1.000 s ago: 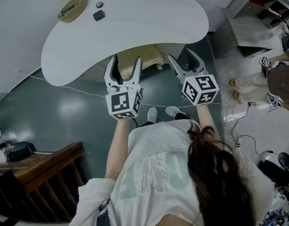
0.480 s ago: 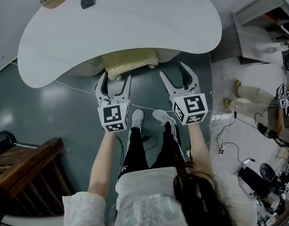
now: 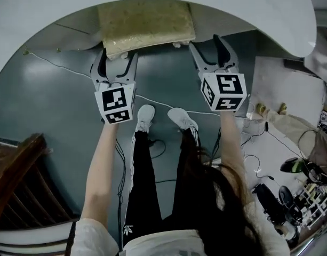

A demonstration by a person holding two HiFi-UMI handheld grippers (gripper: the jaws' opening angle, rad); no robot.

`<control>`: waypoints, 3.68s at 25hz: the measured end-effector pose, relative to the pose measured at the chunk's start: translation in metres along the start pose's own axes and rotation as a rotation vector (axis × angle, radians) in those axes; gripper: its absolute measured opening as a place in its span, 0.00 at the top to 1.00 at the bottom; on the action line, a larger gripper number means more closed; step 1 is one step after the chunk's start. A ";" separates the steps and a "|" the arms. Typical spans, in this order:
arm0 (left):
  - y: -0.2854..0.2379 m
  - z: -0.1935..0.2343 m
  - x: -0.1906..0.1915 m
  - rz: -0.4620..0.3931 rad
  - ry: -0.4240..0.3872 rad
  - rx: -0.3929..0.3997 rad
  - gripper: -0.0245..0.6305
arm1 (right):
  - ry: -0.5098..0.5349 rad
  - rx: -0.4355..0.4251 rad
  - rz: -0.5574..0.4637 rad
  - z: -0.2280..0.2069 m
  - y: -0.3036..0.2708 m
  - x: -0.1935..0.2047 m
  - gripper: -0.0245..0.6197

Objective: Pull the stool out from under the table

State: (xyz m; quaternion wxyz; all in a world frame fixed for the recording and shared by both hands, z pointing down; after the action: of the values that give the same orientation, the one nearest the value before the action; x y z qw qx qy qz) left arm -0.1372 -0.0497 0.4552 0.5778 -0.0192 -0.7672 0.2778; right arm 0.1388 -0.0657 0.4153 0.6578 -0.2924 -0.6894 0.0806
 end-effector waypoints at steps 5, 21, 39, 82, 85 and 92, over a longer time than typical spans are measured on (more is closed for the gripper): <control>-0.044 0.008 0.080 0.043 0.004 -0.011 0.39 | 0.075 -0.054 0.158 -0.013 -0.071 0.077 0.50; -0.121 0.031 0.185 0.275 -0.081 0.044 0.37 | 0.092 0.045 0.418 -0.059 -0.169 0.176 0.47; -0.145 0.034 0.199 0.383 -0.209 0.157 0.47 | 0.171 0.123 0.543 -0.067 -0.194 0.185 0.54; -0.019 0.024 0.264 0.456 -0.375 0.272 0.50 | 0.038 0.221 0.579 0.043 -0.037 0.293 0.55; -0.019 0.030 0.256 0.459 -0.394 0.276 0.50 | 0.040 0.227 0.567 0.048 -0.033 0.290 0.55; -0.014 0.029 0.253 0.475 -0.386 0.267 0.50 | 0.038 0.214 0.570 0.050 -0.028 0.289 0.56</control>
State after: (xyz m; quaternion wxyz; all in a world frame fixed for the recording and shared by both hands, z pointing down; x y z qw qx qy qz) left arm -0.2435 0.0156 0.6776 0.3382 -0.0684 -0.7934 0.5014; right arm 0.0936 0.0718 0.6720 0.6485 -0.4045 -0.5548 0.3287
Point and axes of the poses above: the fingertips, and each gripper's own axes: y backward along the fingers, z to its left, x out of its underside, the point moved 10 cm from there along y, backward along the fingers, and after that the axes turned 10 degrees about -y, right-handed, at the moved point
